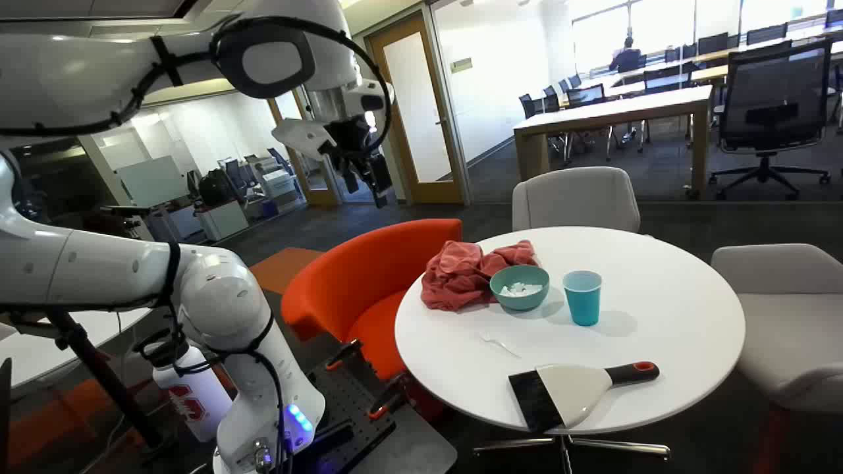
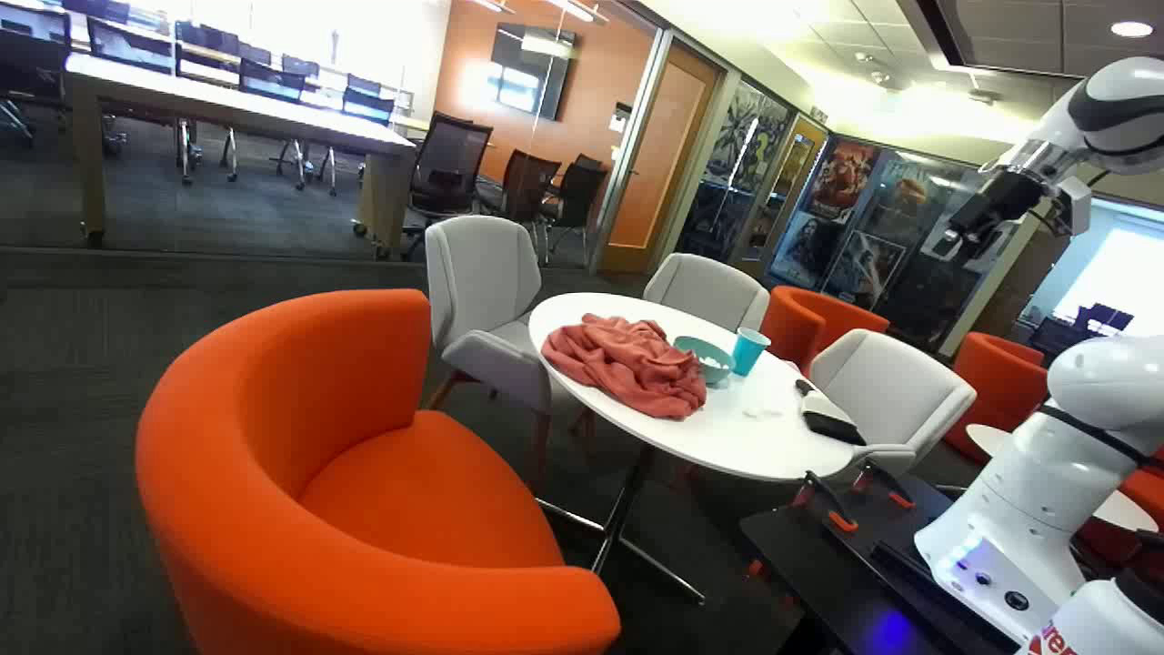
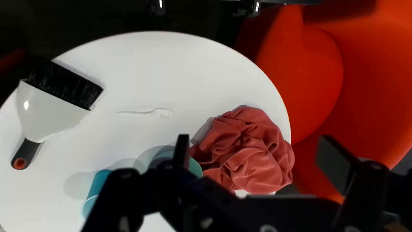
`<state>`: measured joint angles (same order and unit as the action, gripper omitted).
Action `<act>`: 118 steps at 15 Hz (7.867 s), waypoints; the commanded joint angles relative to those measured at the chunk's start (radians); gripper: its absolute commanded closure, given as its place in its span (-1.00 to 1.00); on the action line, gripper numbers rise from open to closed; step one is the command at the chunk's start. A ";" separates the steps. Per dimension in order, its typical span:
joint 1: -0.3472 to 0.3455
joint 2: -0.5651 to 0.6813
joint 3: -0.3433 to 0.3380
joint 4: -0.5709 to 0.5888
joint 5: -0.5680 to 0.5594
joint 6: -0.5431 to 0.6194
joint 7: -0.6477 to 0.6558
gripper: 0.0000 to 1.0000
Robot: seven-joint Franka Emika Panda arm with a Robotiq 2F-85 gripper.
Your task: Take an object from the green bowl and put it in the blue cup
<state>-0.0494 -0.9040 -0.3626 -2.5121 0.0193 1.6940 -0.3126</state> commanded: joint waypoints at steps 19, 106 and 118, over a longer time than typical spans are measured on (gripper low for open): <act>0.142 0.678 -0.080 0.130 0.075 0.606 0.064 -1.00; -0.272 1.274 0.215 0.496 0.335 0.999 0.215 0.99; -0.311 1.515 0.279 0.725 0.351 0.992 0.277 0.99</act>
<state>-0.3467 0.5561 -0.1062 -1.8608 0.3611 2.6922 -0.0691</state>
